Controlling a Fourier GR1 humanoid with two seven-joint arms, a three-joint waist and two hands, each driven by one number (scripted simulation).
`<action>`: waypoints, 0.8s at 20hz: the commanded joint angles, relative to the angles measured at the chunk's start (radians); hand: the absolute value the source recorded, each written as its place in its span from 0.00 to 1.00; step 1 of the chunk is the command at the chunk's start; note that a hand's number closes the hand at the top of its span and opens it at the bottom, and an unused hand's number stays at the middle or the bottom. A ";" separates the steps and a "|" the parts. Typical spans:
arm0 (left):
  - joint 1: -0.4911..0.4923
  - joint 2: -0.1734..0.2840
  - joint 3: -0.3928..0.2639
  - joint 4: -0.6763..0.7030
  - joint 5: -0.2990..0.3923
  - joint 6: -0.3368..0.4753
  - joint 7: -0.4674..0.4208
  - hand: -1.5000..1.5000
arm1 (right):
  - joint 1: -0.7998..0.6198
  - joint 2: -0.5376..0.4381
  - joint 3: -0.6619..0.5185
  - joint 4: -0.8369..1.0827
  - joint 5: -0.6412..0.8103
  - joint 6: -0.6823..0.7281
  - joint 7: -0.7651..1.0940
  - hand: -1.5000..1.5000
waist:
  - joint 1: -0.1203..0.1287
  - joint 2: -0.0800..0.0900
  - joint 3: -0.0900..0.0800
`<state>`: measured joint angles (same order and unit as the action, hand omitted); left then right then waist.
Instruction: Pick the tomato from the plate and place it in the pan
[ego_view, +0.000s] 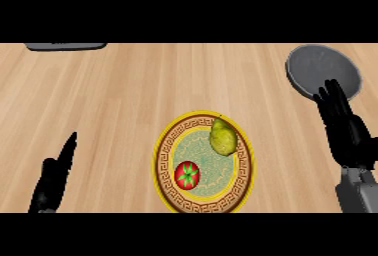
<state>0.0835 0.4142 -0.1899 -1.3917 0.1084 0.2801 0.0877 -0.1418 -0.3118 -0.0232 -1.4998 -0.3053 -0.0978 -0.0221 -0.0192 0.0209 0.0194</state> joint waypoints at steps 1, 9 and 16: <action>-0.047 -0.015 0.020 0.022 0.009 -0.023 -0.030 0.50 | -0.013 0.067 0.056 -0.033 -0.017 0.042 -0.035 1.00 | 0.018 -0.021 -0.020; 0.035 -0.020 0.082 -0.324 0.170 -0.044 0.011 0.50 | -0.179 0.047 0.233 -0.130 0.119 0.179 -0.164 1.00 | -0.016 -0.033 -0.023; -0.157 -0.039 0.103 -0.291 0.184 -0.023 0.107 0.50 | 0.019 -0.132 0.208 -0.112 0.324 0.235 -0.459 0.00 | -0.003 -0.020 -0.018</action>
<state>0.0208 0.3936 -0.0871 -1.6622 0.2782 0.2498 0.1483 -0.1877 -0.3676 0.2090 -1.6394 -0.0812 0.1271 -0.3374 -0.0289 -0.0040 0.0028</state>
